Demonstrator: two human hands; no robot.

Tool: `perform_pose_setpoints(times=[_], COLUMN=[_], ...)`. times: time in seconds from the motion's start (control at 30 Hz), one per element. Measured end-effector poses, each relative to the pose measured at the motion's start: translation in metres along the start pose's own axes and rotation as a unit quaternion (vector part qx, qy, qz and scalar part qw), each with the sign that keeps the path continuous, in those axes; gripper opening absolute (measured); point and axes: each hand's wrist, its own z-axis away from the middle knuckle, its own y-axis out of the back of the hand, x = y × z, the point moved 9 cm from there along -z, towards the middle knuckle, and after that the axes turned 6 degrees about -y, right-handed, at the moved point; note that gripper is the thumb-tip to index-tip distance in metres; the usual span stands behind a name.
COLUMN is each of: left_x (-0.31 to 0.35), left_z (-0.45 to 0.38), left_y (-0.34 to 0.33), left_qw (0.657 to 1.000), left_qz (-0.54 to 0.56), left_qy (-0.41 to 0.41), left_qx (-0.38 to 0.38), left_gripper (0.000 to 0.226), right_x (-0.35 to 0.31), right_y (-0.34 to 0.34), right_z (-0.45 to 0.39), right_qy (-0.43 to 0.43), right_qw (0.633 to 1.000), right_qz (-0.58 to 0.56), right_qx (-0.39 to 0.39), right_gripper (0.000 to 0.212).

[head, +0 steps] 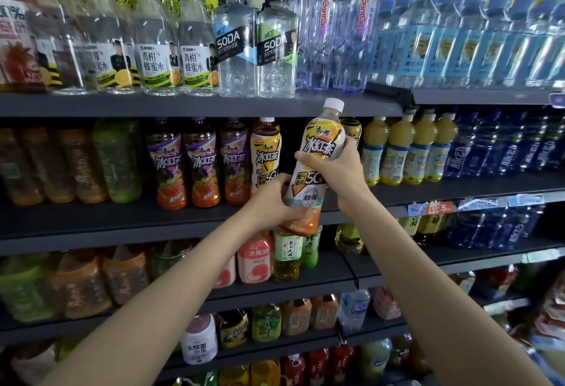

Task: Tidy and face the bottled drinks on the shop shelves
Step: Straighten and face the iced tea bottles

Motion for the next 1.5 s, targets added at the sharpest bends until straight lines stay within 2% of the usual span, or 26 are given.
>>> perform_pose_setpoints(times=[0.07,0.13,0.2,0.27,0.3,0.37,0.47,0.53,0.63,0.7,0.8,0.87,0.93,1.07,1.17,1.27,1.33,1.5], left_x=[-0.012,-0.02,-0.022,-0.023,-0.023,-0.021,-0.024,-0.031,-0.05,-0.065,-0.076,-0.08,-0.087,-0.104,-0.11,-0.109,-0.109,-0.112], left_z=[0.003,0.007,0.006,0.001,-0.002,-0.01,-0.024,-0.029,-0.026,-0.024,-0.035,-0.048,-0.058,-0.062,-0.06,-0.061,-0.062,-0.063], left_y=[0.0,-0.006,-0.011,-0.013,-0.013,-0.011,-0.007,0.01,0.051,0.069,0.064,0.058,0.055,0.047,0.049,0.053,0.054,0.055], left_qw=[0.993,0.967,0.942,0.937,0.946,0.98,1.0,0.996,0.974,0.957,0.956,0.96,0.962,0.963,0.961,0.962,0.962,0.959], left_qz=[0.114,0.235,0.316,0.33,0.307,0.187,-0.002,-0.055,-0.124,-0.16,-0.174,-0.168,-0.161,-0.152,-0.147,-0.161,-0.168,-0.186], left_qy=[0.044,0.088,0.095,0.087,0.078,0.038,-0.025,-0.028,-0.009,0.025,0.047,0.052,0.07,0.085,0.095,0.086,0.083,0.09], left_qx=[-0.005,-0.04,-0.066,-0.071,-0.069,-0.061,-0.017,0.06,0.19,0.242,0.231,0.216,0.21,0.207,0.214,0.204,0.2,0.195], left_gripper=[0.051,0.043,0.045,0.047,0.047,0.049,0.064,0.061,0.052,0.052,0.059,0.062,0.062,0.059,0.06,0.055,0.053,0.055], right_x=[0.002,0.006,0.014,0.019,0.02,0.024,0.049,0.062,0.068,0.067,0.066,0.067,0.067,0.072,0.084,0.114,0.124,0.117], right_y=[-0.005,-0.009,-0.01,-0.012,-0.015,-0.017,-0.013,-0.008,0.005,0.009,-0.002,-0.013,-0.023,-0.04,-0.049,-0.048,-0.046,-0.065], right_z=[0.0,0.007,0.01,0.007,0.005,-0.002,-0.018,-0.031,-0.056,-0.071,-0.083,-0.092,-0.104,-0.125,-0.125,-0.112,-0.111,-0.137], right_qy=[-0.009,-0.03,-0.04,-0.028,-0.022,-0.018,-0.036,-0.029,-0.008,0.01,0.055,0.062,0.058,0.028,0.052,0.062,0.055,0.055], right_qw=[0.997,0.987,0.981,0.982,0.983,0.987,0.995,0.997,0.996,0.994,0.985,0.98,0.977,0.968,0.966,0.96,0.958,0.959], right_qz=[0.008,0.006,0.055,0.07,0.07,0.083,0.06,0.061,0.09,0.109,0.158,0.18,0.2,0.243,0.249,0.272,0.279,0.277], right_qx=[-0.08,-0.16,-0.18,-0.174,-0.169,-0.137,-0.075,-0.048,-0.011,-0.01,-0.034,-0.049,-0.054,-0.058,-0.045,0.005,0.031,0.041], right_gripper=[0.07,0.057,0.046,0.037,0.032,0.029,0.042,0.056,0.053,0.056,0.058,0.049,0.042,0.049,0.053,0.062,0.059,0.045])
